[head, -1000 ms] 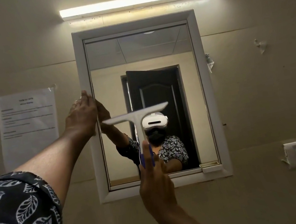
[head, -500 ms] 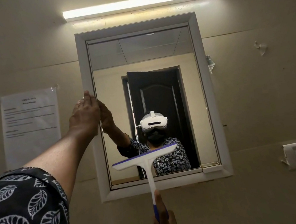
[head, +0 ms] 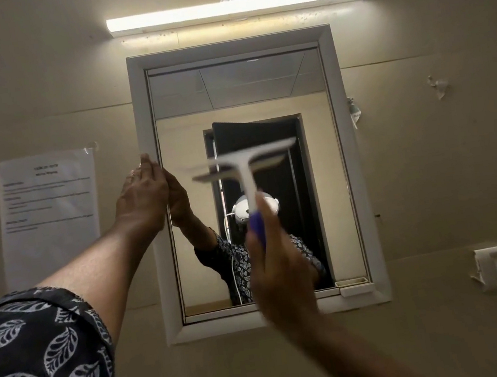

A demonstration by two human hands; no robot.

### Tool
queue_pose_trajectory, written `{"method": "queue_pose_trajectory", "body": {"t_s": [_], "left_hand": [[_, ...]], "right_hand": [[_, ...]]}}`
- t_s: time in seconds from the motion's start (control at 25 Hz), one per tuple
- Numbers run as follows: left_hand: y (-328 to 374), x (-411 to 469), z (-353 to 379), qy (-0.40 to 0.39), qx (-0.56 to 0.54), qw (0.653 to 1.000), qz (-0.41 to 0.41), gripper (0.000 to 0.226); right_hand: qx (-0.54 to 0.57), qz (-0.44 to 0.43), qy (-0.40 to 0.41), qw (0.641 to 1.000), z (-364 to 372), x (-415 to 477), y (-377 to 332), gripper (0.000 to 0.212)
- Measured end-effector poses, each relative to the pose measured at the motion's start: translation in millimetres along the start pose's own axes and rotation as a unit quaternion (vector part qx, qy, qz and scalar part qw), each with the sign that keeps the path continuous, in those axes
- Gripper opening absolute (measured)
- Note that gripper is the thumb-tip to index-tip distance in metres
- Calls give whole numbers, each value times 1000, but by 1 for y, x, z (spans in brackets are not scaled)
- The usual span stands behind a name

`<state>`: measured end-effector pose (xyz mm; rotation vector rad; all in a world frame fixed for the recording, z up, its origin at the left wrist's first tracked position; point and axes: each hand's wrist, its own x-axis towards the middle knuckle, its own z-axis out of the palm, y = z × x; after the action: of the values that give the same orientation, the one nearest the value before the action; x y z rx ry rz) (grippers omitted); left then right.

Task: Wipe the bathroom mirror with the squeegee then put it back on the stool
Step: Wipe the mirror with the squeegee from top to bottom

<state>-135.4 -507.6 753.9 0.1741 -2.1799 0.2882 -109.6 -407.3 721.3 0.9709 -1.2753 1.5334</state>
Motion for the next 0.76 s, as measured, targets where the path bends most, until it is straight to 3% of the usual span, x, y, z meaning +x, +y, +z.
{"method": "queue_pose_trajectory", "body": {"t_s": [0.04,0.08,0.12,0.16,0.28,0.44,0.68,0.76], "left_hand": [[-1,1,1,1,0,1000,-1,98],[-1,1,2,0,0,1000,-3,98],[0,1,3,1,1,1000,-4,98],[0,1,4,1,4,1000,-5,97],[2,2,3,-1,13,1000,-5,96],[2,1,2,-12,19,1000,-2,101],[1,0,1,-17,22,1000,-1,101],[1,0,2,-19,26,999,-1,101]], "right_hand": [[-87,-70,73,991,-29,13,-8,115],[-144,-172,54,973,-49,29,-8,79],[-219,-157,52,961,-72,45,-15,54],[-300,-122,48,945,-94,63,-27,47],[-398,-25,36,916,-114,111,-27,50],[-434,12,-14,901,-121,89,-1,63],[-460,21,-13,887,-143,-58,57,65],[-437,34,-28,898,-145,-113,69,64]]}}
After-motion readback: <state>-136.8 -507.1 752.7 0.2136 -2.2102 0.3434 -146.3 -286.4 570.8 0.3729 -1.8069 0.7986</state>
